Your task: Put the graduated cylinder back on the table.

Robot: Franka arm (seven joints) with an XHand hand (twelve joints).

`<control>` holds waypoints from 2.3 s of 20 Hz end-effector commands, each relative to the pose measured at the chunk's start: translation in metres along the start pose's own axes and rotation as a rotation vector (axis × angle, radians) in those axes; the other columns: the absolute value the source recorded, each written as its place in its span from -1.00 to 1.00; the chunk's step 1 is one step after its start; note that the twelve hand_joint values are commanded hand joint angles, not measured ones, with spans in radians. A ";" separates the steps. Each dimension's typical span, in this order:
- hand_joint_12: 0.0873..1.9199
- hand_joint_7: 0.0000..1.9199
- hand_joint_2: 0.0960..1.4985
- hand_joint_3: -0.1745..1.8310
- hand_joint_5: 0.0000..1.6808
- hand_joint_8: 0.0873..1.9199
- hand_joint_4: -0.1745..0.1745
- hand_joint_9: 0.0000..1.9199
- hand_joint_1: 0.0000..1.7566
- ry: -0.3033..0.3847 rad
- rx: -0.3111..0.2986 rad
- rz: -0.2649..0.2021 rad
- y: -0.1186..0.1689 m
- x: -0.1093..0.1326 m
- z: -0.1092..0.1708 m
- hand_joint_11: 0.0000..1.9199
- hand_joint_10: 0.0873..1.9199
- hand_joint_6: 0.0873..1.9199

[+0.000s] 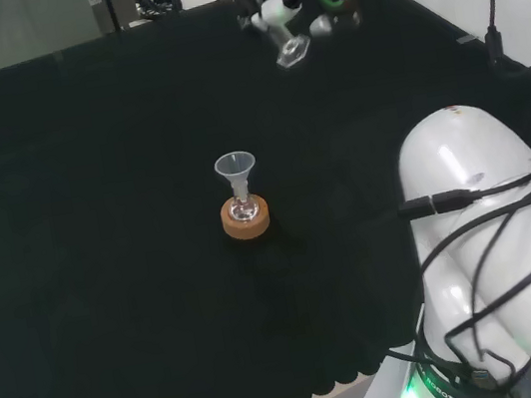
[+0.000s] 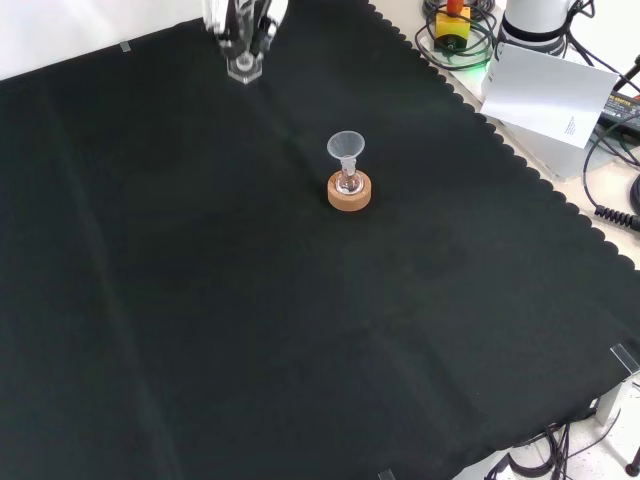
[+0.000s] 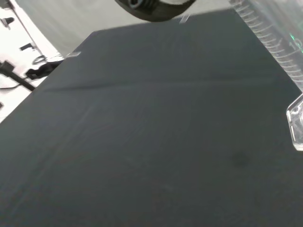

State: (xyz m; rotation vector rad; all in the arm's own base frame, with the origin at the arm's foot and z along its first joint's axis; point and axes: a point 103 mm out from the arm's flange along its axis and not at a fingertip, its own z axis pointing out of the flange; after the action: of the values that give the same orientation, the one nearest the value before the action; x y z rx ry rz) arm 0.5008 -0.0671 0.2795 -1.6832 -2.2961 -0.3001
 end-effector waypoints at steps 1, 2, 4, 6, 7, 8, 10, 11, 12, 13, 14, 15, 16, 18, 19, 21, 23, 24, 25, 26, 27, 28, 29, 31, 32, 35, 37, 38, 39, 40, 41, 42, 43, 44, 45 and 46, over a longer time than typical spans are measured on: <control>-0.29 0.20 0.37 -0.83 0.31 -0.32 -0.24 0.54 0.44 0.129 0.068 0.025 0.038 -0.037 0.107 0.25 -1.00 -0.15; -0.29 0.18 0.38 -0.83 0.29 -0.26 -0.58 0.54 0.44 0.133 0.060 0.025 0.039 -0.037 0.109 0.25 -1.00 -0.15; -0.29 0.15 0.38 -0.82 0.27 -0.19 -0.90 0.54 0.45 0.151 0.036 0.029 0.042 -0.039 0.112 0.25 -1.00 -0.14; -0.29 0.14 0.39 -0.82 0.26 -0.17 -0.99 0.54 0.45 0.165 0.001 0.033 0.044 -0.042 0.116 0.24 -1.00 -0.14; -0.29 0.14 0.39 -0.82 0.26 -0.17 -1.00 0.54 0.45 0.178 -0.019 0.036 0.044 -0.044 0.117 0.24 -1.00 -0.14; -0.29 0.14 0.39 -0.82 0.26 -0.17 -1.00 0.54 0.45 0.186 -0.041 0.040 0.044 -0.046 0.118 0.24 -1.00 -0.14; -0.29 0.14 0.39 -0.82 0.26 -0.16 -1.00 0.53 0.45 0.196 -0.079 0.048 0.045 -0.049 0.121 0.24 -1.00 -0.14; -0.29 0.14 0.39 -0.82 0.26 -0.16 -1.00 0.53 0.45 0.205 -0.093 0.049 0.046 -0.051 0.122 0.24 -1.00 -0.14; -0.28 0.13 0.39 -0.82 0.25 -0.15 -1.00 0.52 0.45 0.208 -0.106 0.048 0.047 -0.052 0.124 0.24 -1.00 -0.13; -0.28 0.13 0.40 -0.82 0.25 -0.14 -1.00 0.52 0.45 0.227 -0.119 0.050 0.047 -0.055 0.124 0.23 -1.00 -0.12; -0.28 0.12 0.40 -0.82 0.25 -0.14 -1.00 0.51 0.45 0.234 -0.127 0.047 0.049 -0.056 0.125 0.23 -1.00 -0.12; -0.28 0.12 0.40 -0.82 0.25 -0.14 -1.00 0.51 0.45 0.238 -0.134 0.045 0.051 -0.056 0.127 0.23 -1.00 -0.11; -0.28 0.12 0.40 -0.82 0.25 -0.14 -1.00 0.51 0.45 0.241 -0.139 0.045 0.053 -0.057 0.129 0.23 -1.00 -0.11; -0.28 0.12 0.40 -0.82 0.24 -0.13 -1.00 0.51 0.45 0.249 -0.143 0.047 0.058 -0.060 0.134 0.23 -1.00 -0.11; -0.28 0.12 0.40 -0.82 0.24 -0.13 -1.00 0.51 0.45 0.253 -0.148 0.049 0.060 -0.060 0.137 0.22 -1.00 -0.11; -0.28 0.12 0.40 -0.82 0.24 -0.13 -1.00 0.51 0.45 0.267 -0.160 0.056 0.064 -0.064 0.142 0.22 -1.00 -0.11; -0.28 0.12 0.40 -0.82 0.24 -0.13 -1.00 0.51 0.45 0.278 -0.171 0.062 0.068 -0.066 0.148 0.22 -1.00 -0.10; -0.27 0.11 0.40 -0.82 0.24 -0.13 -1.00 0.51 0.45 0.281 -0.176 0.061 0.070 -0.067 0.151 0.22 -1.00 -0.10; -0.27 0.11 0.40 -0.82 0.24 -0.13 -1.00 0.51 0.45 0.290 -0.179 0.057 0.072 -0.069 0.153 0.22 -1.00 -0.10; -0.27 0.11 0.40 -0.82 0.24 -0.12 -1.00 0.51 0.45 0.298 -0.182 0.053 0.074 -0.070 0.155 0.22 -1.00 -0.10; -0.27 0.11 0.40 -0.82 0.24 -0.12 -1.00 0.51 0.45 0.309 -0.183 0.049 0.076 -0.070 0.157 0.22 -1.00 -0.10; -0.27 0.11 0.40 -0.82 0.24 -0.12 -1.00 0.50 0.45 0.311 -0.190 0.049 0.078 -0.071 0.159 0.22 -1.00 -0.10; -0.27 0.11 0.41 -0.82 0.23 -0.11 -1.00 0.50 0.45 0.307 -0.201 0.054 0.079 -0.072 0.160 0.22 -1.00 -0.09; -0.26 0.10 0.41 -0.82 0.22 -0.10 -1.00 0.50 0.45 0.295 -0.219 0.067 0.080 -0.074 0.164 0.21 -1.00 -0.08; -0.26 0.10 0.41 -0.82 0.22 -0.10 -1.00 0.50 0.45 0.307 -0.222 0.065 0.081 -0.076 0.165 0.21 -1.00 -0.08; -0.26 0.10 0.41 -0.82 0.22 -0.10 -1.00 0.49 0.45 0.316 -0.229 0.070 0.082 -0.079 0.169 0.21 -1.00 -0.08; -0.26 0.10 0.41 -0.82 0.22 -0.10 -1.00 0.49 0.44 0.314 -0.232 0.070 0.084 -0.079 0.173 0.21 -1.00 -0.08; -0.26 0.10 0.41 -0.82 0.22 -0.10 -1.00 0.49 0.44 0.315 -0.230 0.073 0.085 -0.081 0.173 0.21 -1.00 -0.07; -0.26 0.10 0.41 -0.82 0.22 -0.10 -1.00 0.49 0.44 0.314 -0.234 0.077 0.086 -0.081 0.174 0.21 -1.00 -0.07; -0.26 0.10 0.41 -0.82 0.22 -0.09 -1.00 0.49 0.44 0.317 -0.240 0.079 0.087 -0.082 0.174 0.21 -1.00 -0.07; -0.26 0.09 0.41 -0.82 0.22 -0.09 -1.00 0.49 0.44 0.322 -0.247 0.081 0.087 -0.082 0.175 0.21 -1.00 -0.07; -0.26 0.09 0.41 -0.82 0.22 -0.09 -1.00 0.49 0.44 0.324 -0.250 0.080 0.088 -0.081 0.175 0.21 -1.00 -0.07; -0.26 0.09 0.41 -0.82 0.22 -0.09 -1.00 0.49 0.44 0.331 -0.256 0.080 0.089 -0.082 0.176 0.21 -1.00 -0.07; -0.25 0.09 0.42 -0.82 0.22 -0.09 -1.00 0.49 0.44 0.335 -0.258 0.081 0.089 -0.082 0.176 0.21 -1.00 -0.07; -0.25 0.09 0.42 -0.82 0.21 -0.09 -1.00 0.49 0.44 0.334 -0.258 0.081 0.090 -0.082 0.177 0.21 -1.00 -0.07; -0.25 0.09 0.42 -0.82 0.21 -0.09 -1.00 0.48 0.44 0.333 -0.256 0.081 0.090 -0.082 0.178 0.20 -1.00 -0.07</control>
State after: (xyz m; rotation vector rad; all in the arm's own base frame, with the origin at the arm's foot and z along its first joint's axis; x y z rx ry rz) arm 0.5905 -0.0557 0.0870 -1.6828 -2.0097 -0.8121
